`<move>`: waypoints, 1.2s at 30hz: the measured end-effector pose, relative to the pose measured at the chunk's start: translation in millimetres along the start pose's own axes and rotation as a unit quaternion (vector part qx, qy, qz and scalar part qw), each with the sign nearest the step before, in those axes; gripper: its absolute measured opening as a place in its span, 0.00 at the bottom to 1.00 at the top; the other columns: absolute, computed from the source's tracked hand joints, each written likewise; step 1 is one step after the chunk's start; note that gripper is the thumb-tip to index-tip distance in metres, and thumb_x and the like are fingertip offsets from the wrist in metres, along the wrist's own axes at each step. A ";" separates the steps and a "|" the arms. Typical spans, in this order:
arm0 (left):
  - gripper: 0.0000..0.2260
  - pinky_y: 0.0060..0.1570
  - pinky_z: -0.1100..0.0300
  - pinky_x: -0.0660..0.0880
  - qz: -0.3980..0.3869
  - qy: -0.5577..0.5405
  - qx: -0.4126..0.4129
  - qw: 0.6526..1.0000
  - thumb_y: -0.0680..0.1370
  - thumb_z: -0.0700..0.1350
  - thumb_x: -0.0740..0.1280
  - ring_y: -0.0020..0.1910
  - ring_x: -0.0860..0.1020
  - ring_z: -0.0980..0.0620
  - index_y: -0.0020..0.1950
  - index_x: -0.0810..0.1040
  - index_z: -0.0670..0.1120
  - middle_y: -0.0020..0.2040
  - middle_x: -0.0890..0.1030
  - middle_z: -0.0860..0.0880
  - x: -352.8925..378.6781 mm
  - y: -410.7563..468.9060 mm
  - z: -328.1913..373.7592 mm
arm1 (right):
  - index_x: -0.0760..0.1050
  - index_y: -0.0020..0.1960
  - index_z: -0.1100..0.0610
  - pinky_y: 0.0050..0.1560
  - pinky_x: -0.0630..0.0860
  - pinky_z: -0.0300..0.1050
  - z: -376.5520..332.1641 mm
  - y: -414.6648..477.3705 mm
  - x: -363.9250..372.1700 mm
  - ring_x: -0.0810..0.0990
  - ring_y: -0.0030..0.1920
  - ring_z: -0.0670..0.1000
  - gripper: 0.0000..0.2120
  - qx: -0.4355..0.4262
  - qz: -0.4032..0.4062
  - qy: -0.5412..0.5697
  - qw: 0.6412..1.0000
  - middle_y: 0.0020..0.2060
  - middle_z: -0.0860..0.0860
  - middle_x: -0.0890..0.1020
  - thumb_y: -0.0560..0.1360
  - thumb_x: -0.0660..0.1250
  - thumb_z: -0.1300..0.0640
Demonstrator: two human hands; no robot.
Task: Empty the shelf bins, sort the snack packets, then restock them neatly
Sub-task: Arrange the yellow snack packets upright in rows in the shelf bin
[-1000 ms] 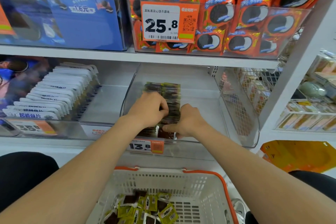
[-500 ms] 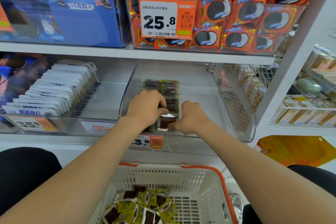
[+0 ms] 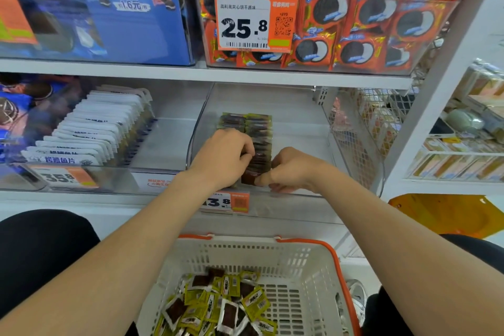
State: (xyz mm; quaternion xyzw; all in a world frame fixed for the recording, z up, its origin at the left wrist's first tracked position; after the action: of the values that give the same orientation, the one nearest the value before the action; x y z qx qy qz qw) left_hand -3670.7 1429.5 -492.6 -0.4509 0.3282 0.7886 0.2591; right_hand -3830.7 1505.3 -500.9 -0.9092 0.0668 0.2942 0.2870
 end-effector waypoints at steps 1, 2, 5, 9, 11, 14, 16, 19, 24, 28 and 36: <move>0.06 0.48 0.59 0.78 0.005 -0.007 0.001 1.000 0.81 0.43 0.70 0.43 0.77 0.59 0.52 0.86 0.52 0.46 0.83 0.56 -3.1 -3.6 2.6 | 0.78 0.53 0.62 0.51 0.86 0.49 0.5 -4.2 -0.1 0.87 0.50 0.54 0.19 -0.011 -0.001 -0.017 1.000 0.50 0.60 0.85 0.72 0.81 0.52; 0.06 0.48 0.56 0.80 0.014 -0.008 -0.001 1.000 0.82 0.44 0.69 0.42 0.78 0.58 0.51 0.85 0.53 0.45 0.83 0.56 -6.4 -7.6 5.1 | 0.76 0.53 0.61 0.51 0.86 0.48 0.8 -8.8 -1.0 0.87 0.51 0.54 0.20 -0.019 -0.001 -0.035 0.999 0.51 0.60 0.85 0.72 0.81 0.50; 0.06 0.42 0.51 0.82 0.056 0.008 -0.027 0.998 0.80 0.48 0.67 0.38 0.80 0.56 0.46 0.82 0.56 0.37 0.81 0.59 -17.9 -23.2 14.8 | 0.73 0.67 0.61 0.60 0.81 0.50 4.2 -17.8 -8.3 0.83 0.58 0.55 0.33 -0.044 0.039 -0.139 0.989 0.59 0.57 0.82 0.72 0.79 0.42; 0.13 0.36 0.57 0.78 0.062 0.002 -0.042 0.997 0.76 0.55 0.68 0.30 0.77 0.58 0.34 0.78 0.52 0.26 0.78 0.55 -33.6 -50.6 37.1 | 0.79 0.63 0.55 0.57 0.82 0.55 9.4 -33.3 -11.6 0.86 0.47 0.51 0.21 -0.107 0.087 -0.082 0.987 0.42 0.52 0.88 0.77 0.74 0.44; 0.14 0.36 0.57 0.77 -0.037 -0.035 -0.014 0.999 0.76 0.53 0.68 0.29 0.76 0.56 0.33 0.79 0.49 0.28 0.79 0.52 -42.1 -63.8 42.5 | 0.82 0.53 0.51 0.47 0.83 0.51 5.8 -54.3 -5.9 0.86 0.40 0.48 0.05 -0.187 0.127 -0.057 0.972 0.37 0.49 0.86 0.79 0.71 0.52; 0.11 0.35 0.62 0.77 -0.335 -0.048 -0.016 0.941 0.79 0.51 0.69 0.31 0.78 0.59 0.39 0.84 0.52 0.35 0.83 0.52 -32.9 -89.2 38.1 | 0.83 0.42 0.50 0.36 0.73 0.38 -4.2 -106.2 12.9 0.79 0.30 0.42 0.07 -0.325 0.164 -0.021 0.931 0.31 0.48 0.83 0.73 0.68 0.60; 0.07 0.40 0.59 0.82 -0.477 -0.038 -0.061 0.876 0.82 0.51 0.67 0.37 0.83 0.55 0.48 0.83 0.51 0.43 0.85 0.51 -3.0 -108.1 27.4 | 0.84 0.40 0.55 0.32 0.73 0.37 -2.2 -130.2 34.2 0.79 0.29 0.45 0.08 -0.345 0.039 -0.082 0.934 0.30 0.49 0.83 0.71 0.67 0.61; 0.10 0.44 0.56 0.81 -0.535 0.048 -0.041 0.842 0.84 0.48 0.62 0.42 0.83 0.53 0.58 0.82 0.50 0.52 0.84 0.50 56.0 -126.5 7.7 | 0.84 0.46 0.61 0.33 0.81 0.44 22.9 -117.7 79.8 0.83 0.30 0.49 0.09 -0.228 -0.177 -0.260 0.921 0.32 0.54 0.84 0.76 0.64 0.63; 0.17 0.54 0.55 0.74 -0.484 0.027 -0.098 0.869 0.83 0.39 0.61 0.61 0.79 0.47 0.68 0.81 0.50 0.68 0.80 0.49 149.4 -145.2 -46.9 | 0.80 0.47 0.62 0.47 0.81 0.51 117.3 -12.4 151.9 0.81 0.44 0.60 0.08 -0.095 -0.177 -0.367 0.909 0.44 0.57 0.84 0.76 0.61 0.62; 0.19 0.64 0.52 0.76 -0.429 0.002 -0.143 0.892 0.79 0.33 0.63 0.65 0.78 0.46 0.64 0.82 0.51 0.67 0.79 0.48 205.9 -160.9 -81.9 | 0.71 0.36 0.59 0.44 0.77 0.55 186.8 32.0 179.6 0.76 0.40 0.59 0.13 -0.054 -0.136 -0.346 0.927 0.37 0.59 0.79 0.79 0.61 0.65; 0.21 0.55 0.51 0.73 -0.398 0.033 -0.129 0.908 0.80 0.31 0.61 0.63 0.76 0.37 0.71 0.75 0.46 0.67 0.76 0.40 292.7 -192.3 -109.2 | 0.75 0.56 0.60 0.42 0.72 0.49 268.9 68.7 255.0 0.81 0.52 0.61 0.06 0.057 0.020 -0.215 0.975 0.52 0.58 0.81 0.81 0.65 0.59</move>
State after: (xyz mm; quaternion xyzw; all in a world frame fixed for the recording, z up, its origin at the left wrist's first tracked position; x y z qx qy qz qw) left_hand -3610.5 1505.5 -846.4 -0.5991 0.0252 0.6405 0.4799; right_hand -3775.7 1611.5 -858.3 -0.8053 0.0381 0.4838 0.3405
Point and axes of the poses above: each hand's wrist, its own y-axis towards the middle knuckle, its own x-axis out of the palm, z = x × y, the point moved 1 cm from there along y, towards the middle knuckle
